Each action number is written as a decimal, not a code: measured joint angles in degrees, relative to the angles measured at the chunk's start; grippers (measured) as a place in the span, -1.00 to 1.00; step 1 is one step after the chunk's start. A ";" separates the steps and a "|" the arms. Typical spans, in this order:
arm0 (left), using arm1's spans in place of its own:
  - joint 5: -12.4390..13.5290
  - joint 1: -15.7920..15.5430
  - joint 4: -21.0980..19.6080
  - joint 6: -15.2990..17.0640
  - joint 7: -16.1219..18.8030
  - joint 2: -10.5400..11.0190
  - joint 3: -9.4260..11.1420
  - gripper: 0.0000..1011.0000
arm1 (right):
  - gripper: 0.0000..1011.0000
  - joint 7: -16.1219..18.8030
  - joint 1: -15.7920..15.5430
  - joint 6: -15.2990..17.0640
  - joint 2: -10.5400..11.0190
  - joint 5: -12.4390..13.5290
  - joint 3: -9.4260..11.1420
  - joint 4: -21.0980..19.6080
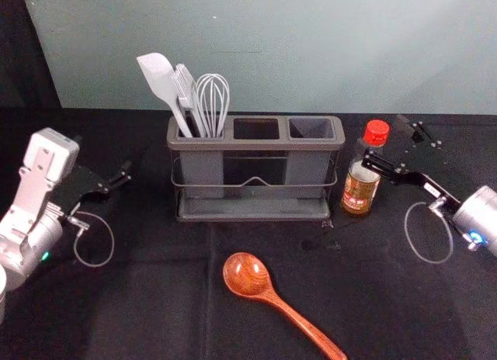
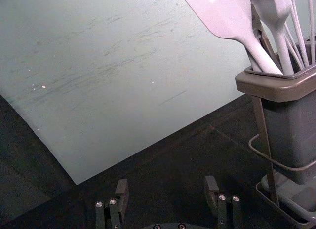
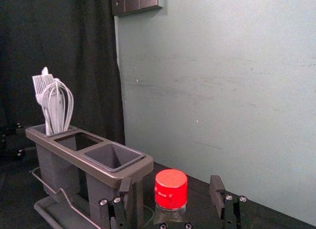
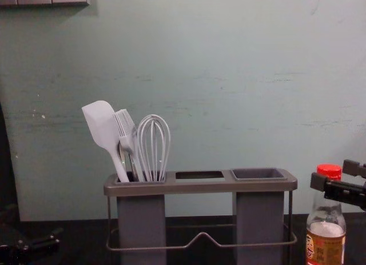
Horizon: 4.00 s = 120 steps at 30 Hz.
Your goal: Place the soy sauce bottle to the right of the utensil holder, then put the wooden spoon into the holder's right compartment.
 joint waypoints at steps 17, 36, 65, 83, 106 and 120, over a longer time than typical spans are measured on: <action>0.00 0.00 0.00 0.00 0.00 0.00 0.00 0.99 | 0.98 -0.53 -14.60 5.16 9.09 4.07 5.62 -20.74; 0.00 0.00 0.00 0.00 0.00 0.00 0.00 0.99 | 0.98 2.06 -21.60 22.63 19.95 7.60 -0.67 -34.87; 0.00 0.00 0.00 0.00 0.00 0.00 0.00 0.99 | 0.98 2.59 5.75 42.67 10.10 -7.95 -25.97 -24.26; 0.00 0.00 0.00 0.00 0.00 0.00 0.00 0.99 | 0.98 -3.34 5.42 47.08 4.69 -10.07 -25.45 -21.98; 0.00 0.00 0.00 0.00 0.00 0.00 0.00 0.99 | 0.98 -3.16 5.15 48.31 1.99 -13.58 -25.85 -20.89; 0.00 0.00 0.00 0.00 0.00 0.00 0.00 0.99 | 0.98 -2.74 4.78 48.47 1.15 -15.61 -25.54 -20.52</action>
